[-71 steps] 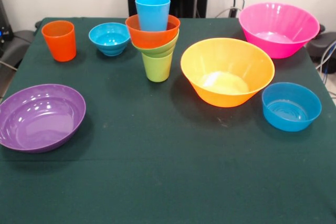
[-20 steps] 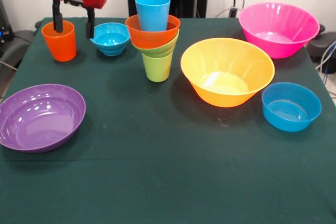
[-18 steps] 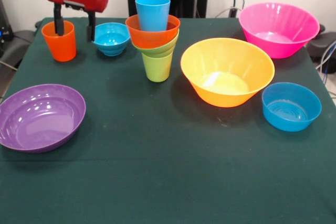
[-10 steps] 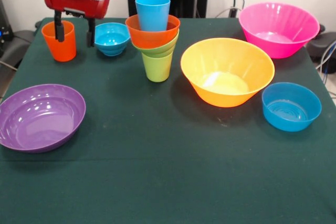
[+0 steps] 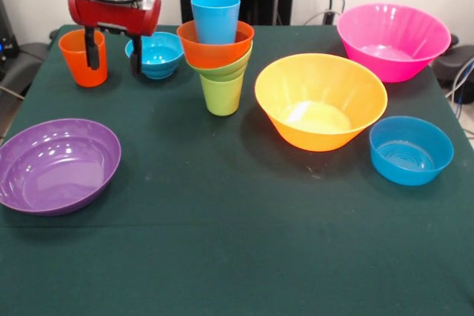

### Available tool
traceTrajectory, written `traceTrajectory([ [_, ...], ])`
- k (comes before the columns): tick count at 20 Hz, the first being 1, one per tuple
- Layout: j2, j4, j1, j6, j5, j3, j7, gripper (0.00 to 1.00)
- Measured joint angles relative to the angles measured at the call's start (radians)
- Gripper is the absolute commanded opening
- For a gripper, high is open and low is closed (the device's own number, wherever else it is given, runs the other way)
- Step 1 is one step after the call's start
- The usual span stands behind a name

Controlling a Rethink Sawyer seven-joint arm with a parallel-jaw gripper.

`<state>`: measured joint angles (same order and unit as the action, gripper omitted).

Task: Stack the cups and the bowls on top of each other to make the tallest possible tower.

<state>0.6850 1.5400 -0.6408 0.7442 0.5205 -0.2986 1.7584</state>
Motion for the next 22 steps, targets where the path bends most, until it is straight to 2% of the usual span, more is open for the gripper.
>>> traceTrajectory([
  [6,-0.016,0.000,-0.033,0.016,0.021,-0.059,-0.062,1.00],
  [15,-0.020,0.000,-0.047,0.186,0.064,-0.118,-0.284,1.00],
  [22,-0.021,0.000,-0.048,0.258,0.074,-0.157,-0.406,1.00],
])
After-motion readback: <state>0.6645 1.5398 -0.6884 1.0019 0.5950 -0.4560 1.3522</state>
